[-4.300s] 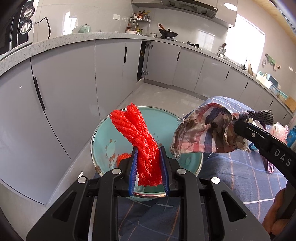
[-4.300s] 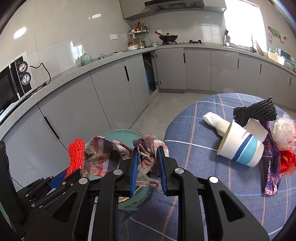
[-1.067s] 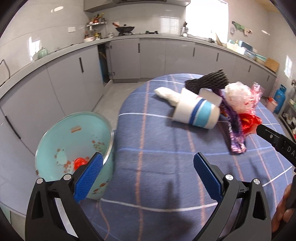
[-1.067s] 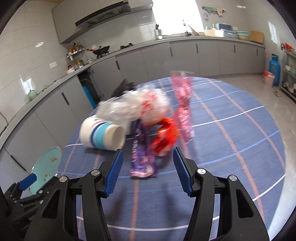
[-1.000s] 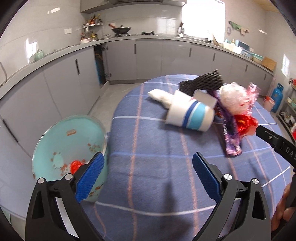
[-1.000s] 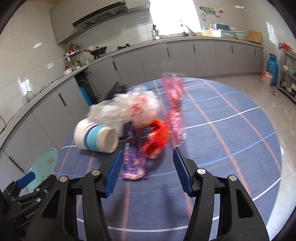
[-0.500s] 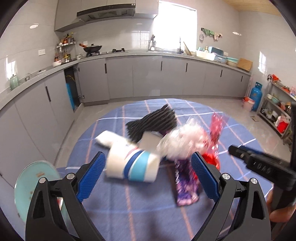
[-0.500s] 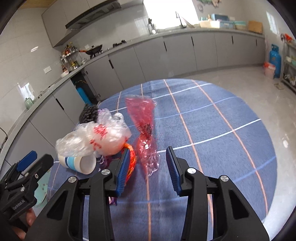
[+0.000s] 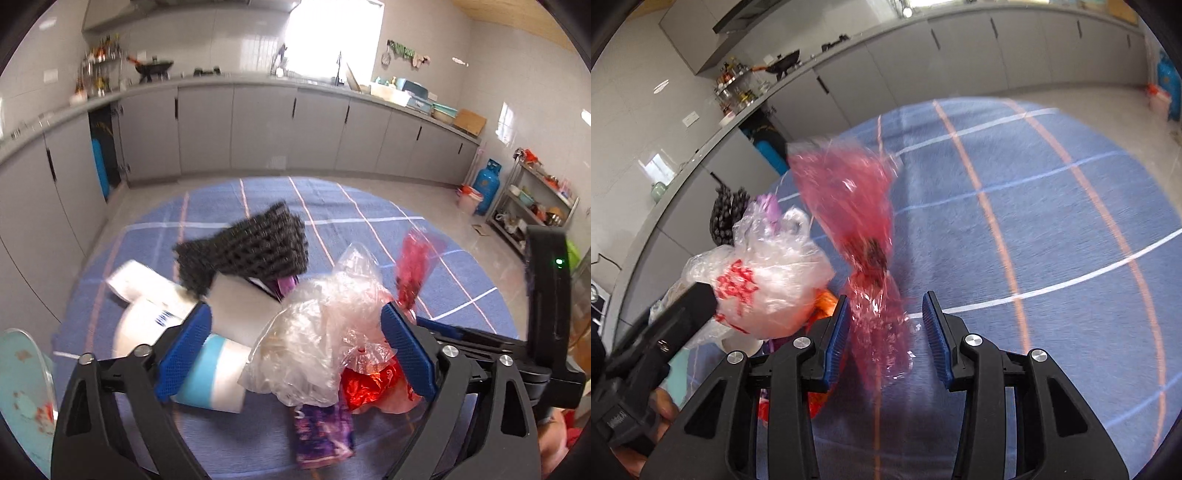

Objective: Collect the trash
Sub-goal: 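Grasp the pink transparent bag with the right tool while the left grasps a clear printed bag, then carry both bags over the teal bucket and open both tools to drop them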

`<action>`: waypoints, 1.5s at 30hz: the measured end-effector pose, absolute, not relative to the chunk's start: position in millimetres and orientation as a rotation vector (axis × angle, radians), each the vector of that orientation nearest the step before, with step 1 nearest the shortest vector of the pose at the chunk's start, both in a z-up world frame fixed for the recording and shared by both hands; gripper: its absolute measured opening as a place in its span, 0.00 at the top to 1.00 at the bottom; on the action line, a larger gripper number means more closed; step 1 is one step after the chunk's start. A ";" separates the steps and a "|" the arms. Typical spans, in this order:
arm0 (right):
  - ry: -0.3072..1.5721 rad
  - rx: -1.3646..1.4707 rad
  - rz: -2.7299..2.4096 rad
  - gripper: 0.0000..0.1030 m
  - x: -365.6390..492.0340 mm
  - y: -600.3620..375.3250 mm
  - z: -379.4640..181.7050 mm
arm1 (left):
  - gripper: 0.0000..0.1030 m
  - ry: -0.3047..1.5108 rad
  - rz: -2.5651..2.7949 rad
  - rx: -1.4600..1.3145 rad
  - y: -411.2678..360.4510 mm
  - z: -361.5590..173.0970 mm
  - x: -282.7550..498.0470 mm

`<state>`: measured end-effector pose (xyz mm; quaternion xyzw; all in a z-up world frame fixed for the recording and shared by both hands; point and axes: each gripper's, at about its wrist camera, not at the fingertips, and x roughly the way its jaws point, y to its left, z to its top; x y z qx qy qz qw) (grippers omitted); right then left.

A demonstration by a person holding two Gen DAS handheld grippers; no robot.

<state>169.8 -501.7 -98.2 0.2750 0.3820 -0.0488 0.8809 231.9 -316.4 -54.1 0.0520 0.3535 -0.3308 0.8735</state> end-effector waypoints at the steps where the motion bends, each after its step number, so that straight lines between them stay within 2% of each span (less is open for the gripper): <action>1: 0.801 0.584 -0.093 0.68 170.9 -501.6 -100.1 | 0.23 0.751 -0.705 0.114 -319.1 -58.0 232.9; 4: 0.797 0.581 -0.078 0.74 169.4 -498.3 -99.9 | 0.31 0.760 -0.732 0.132 -323.8 -63.2 230.4; 5: 0.795 0.580 -0.077 0.76 168.5 -497.5 -99.4 | 0.42 0.758 -0.745 0.137 -325.3 -63.5 228.1; 8: 0.780 0.592 -0.084 0.79 159.2 -494.5 -96.0 | 0.64 0.754 -0.786 0.150 -328.8 -63.8 219.1; 14: 0.711 0.556 -0.142 0.80 130.4 -493.1 -76.8 | 0.79 0.730 -0.817 0.127 -321.6 -52.4 208.5; 26: 0.602 0.512 -0.229 0.80 77.2 -473.1 -44.6 | 0.80 0.589 -0.773 0.021 -256.3 2.5 176.7; 45: 0.617 0.443 -0.088 0.80 90.4 -370.5 -37.9 | 0.80 0.600 -0.503 -0.065 -124.4 -12.1 166.5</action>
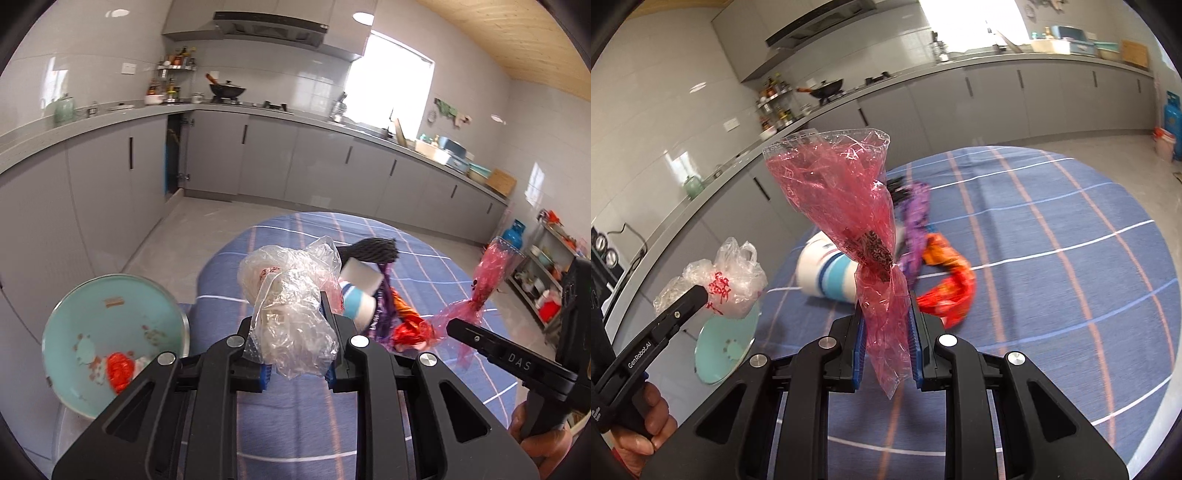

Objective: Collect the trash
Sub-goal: 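Carry both bags over the teal bucket and open both tools to drop them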

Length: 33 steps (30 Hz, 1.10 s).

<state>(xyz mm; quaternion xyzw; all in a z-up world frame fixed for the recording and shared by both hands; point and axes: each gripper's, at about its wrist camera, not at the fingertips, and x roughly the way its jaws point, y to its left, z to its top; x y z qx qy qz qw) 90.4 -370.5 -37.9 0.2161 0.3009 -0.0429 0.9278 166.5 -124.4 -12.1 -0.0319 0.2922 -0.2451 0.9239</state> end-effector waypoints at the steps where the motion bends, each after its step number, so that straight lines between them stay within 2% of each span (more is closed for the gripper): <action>1: 0.620 0.439 -0.077 0.80 92.9 -364.5 -38.1 | 0.80 0.599 -0.495 -0.069 -120.3 -10.8 167.2; 33: 0.689 0.307 0.211 0.80 160.7 -203.5 -31.0 | 0.80 0.651 -0.194 -0.122 -2.7 -31.0 188.4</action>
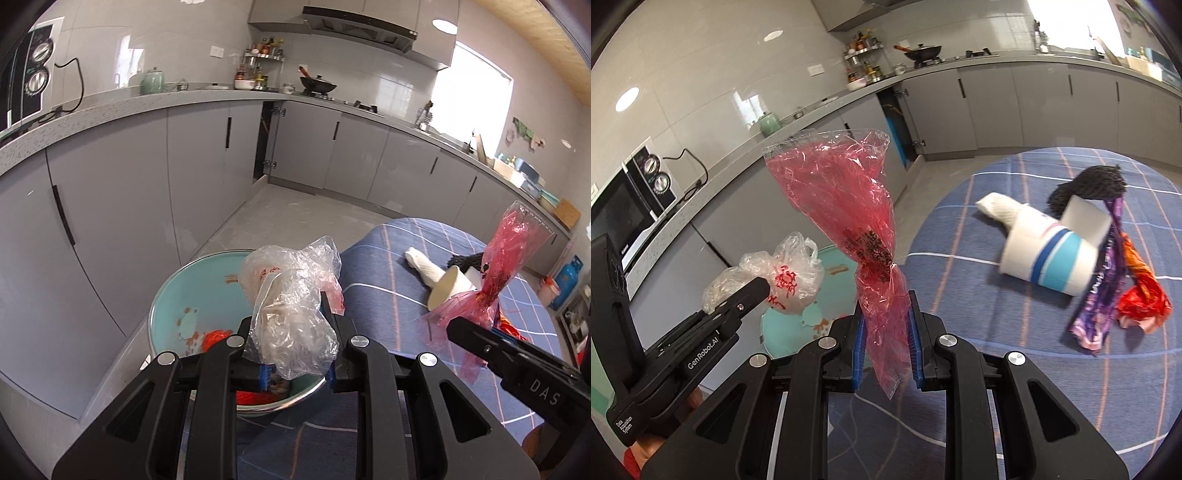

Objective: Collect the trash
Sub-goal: 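Carry both bags over the teal bucket and open both tools to drop them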

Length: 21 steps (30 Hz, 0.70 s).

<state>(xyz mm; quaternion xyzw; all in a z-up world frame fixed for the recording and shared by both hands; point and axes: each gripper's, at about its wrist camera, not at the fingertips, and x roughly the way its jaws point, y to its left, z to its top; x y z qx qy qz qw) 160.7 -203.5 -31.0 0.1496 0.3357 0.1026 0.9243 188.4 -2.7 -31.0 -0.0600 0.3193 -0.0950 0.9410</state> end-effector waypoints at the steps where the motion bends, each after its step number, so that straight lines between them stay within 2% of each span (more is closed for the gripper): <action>1: 0.691 0.303 0.218 0.80 162.4 -199.4 -31.0 | 0.80 0.652 -0.190 -0.125 -1.3 -31.3 189.0; 21: 0.751 0.247 0.270 0.79 204.8 -138.9 -49.0 | 0.80 0.692 -0.107 -0.173 32.2 -52.6 211.9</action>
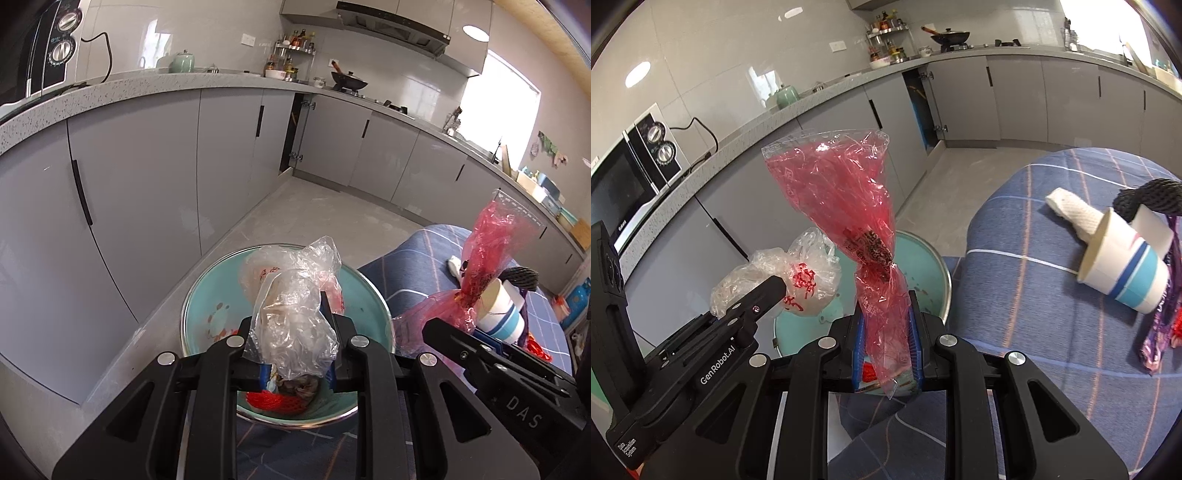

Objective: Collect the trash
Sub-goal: 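Carry both bags over the teal bucket and open both tools to drop them, then move both open tools back toward the remaining trash on the table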

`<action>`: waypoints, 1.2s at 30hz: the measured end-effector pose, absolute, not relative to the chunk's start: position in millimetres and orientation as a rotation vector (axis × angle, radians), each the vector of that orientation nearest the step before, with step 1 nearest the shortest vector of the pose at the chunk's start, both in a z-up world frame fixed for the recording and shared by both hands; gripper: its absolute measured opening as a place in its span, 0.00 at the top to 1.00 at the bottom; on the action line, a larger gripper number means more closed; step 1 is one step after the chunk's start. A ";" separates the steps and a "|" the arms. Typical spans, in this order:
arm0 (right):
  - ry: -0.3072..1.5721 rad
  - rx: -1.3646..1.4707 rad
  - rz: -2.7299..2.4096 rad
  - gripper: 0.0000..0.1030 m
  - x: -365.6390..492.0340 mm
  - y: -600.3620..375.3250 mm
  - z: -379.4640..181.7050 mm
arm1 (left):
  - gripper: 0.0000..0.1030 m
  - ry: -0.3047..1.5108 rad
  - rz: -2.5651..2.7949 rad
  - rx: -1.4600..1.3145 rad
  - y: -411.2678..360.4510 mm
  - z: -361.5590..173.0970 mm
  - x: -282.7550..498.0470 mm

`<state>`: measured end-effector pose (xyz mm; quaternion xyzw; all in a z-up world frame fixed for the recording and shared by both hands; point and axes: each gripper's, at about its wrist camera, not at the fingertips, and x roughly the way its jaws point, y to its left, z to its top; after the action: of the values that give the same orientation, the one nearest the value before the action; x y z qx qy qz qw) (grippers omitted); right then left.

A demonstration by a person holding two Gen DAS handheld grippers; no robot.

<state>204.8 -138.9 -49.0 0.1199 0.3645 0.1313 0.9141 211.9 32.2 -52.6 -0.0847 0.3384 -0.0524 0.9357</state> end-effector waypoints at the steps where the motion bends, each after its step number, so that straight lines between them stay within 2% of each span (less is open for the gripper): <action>1: 0.758 0.246 0.272 0.79 207.1 -137.2 -51.5 | 0.80 0.697 -0.103 -0.174 33.0 -55.5 212.8; 18: 0.836 0.218 0.280 0.78 236.5 -117.5 -78.7 | 0.80 0.769 -0.069 -0.180 40.5 -81.7 235.4; 24: 0.854 0.189 0.301 0.71 247.2 -111.8 -86.7 | 0.79 0.789 -0.054 -0.175 44.1 -87.9 237.7; 29: 0.849 0.229 0.294 0.59 248.6 -122.7 -89.5 | 0.77 0.807 -0.043 -0.168 45.1 -92.2 241.1; 31: 0.839 0.235 0.291 0.59 247.1 -126.9 -87.6 | 0.76 0.812 -0.038 -0.171 47.0 -93.6 240.8; 33: 0.824 0.243 0.282 0.59 244.0 -131.7 -83.7 | 0.71 0.811 -0.038 -0.170 47.0 -92.4 240.3; 35: 0.810 0.256 0.277 0.59 240.2 -137.0 -80.2 | 0.56 0.805 -0.032 -0.158 45.6 -90.4 238.4; 36: 0.802 0.262 0.274 0.59 236.9 -140.0 -78.2 | 0.52 0.802 -0.030 -0.157 45.4 -89.2 237.2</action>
<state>236.9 -140.0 -78.2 0.1269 0.3878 0.1327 0.9033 237.2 45.4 -89.2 -0.0763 0.3900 -0.0146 0.9175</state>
